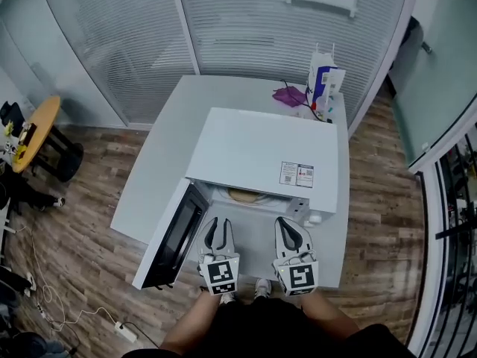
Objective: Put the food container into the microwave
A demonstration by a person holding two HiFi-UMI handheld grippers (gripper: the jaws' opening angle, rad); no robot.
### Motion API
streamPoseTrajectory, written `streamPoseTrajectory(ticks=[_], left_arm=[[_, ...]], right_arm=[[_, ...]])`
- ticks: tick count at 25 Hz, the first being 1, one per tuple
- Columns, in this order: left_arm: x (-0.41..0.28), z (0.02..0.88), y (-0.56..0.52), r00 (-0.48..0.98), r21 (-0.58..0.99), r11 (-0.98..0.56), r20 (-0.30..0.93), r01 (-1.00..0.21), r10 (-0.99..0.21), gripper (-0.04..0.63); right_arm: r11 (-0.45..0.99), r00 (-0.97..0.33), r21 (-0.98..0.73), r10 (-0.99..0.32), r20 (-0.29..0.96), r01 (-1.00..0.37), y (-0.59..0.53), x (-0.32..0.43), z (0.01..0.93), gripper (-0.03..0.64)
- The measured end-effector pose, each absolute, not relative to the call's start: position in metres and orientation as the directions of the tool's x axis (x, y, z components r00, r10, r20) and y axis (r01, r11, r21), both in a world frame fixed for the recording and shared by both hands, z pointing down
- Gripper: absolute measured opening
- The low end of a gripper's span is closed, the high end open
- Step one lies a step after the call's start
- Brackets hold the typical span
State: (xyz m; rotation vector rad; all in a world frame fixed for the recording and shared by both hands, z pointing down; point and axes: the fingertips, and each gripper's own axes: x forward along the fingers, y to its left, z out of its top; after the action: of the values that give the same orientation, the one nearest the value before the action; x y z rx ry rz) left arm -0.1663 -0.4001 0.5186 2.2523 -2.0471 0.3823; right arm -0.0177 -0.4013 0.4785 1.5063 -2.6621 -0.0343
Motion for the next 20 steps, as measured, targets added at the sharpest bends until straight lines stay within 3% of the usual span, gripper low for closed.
streamPoseTrajectory(ticks=[2,4,20], left_arm=[[-0.172,0.510,-0.398,0.096,-0.104,-0.121,0.221,-0.987,-0.971,0.032],[-0.175,0.502,-0.397,0.120,-0.099,-0.144,0.212,-0.985,-0.970,0.009],[-0.194,0.486,-0.387,0.206,-0.052,-0.219,0.187,-0.974,-0.961,0.006]], right_arm=[[0.515,-0.513,0.081,-0.857,0.048,-0.853,-0.401,-0.024,0.468,-0.002],[0.505,-0.503,0.098,-0.863,0.042,-0.858,-0.399,-0.028,0.460,-0.002],[0.439,-0.441,0.122,-0.898,0.012,-0.890,-0.394,-0.044,0.443,-0.002]])
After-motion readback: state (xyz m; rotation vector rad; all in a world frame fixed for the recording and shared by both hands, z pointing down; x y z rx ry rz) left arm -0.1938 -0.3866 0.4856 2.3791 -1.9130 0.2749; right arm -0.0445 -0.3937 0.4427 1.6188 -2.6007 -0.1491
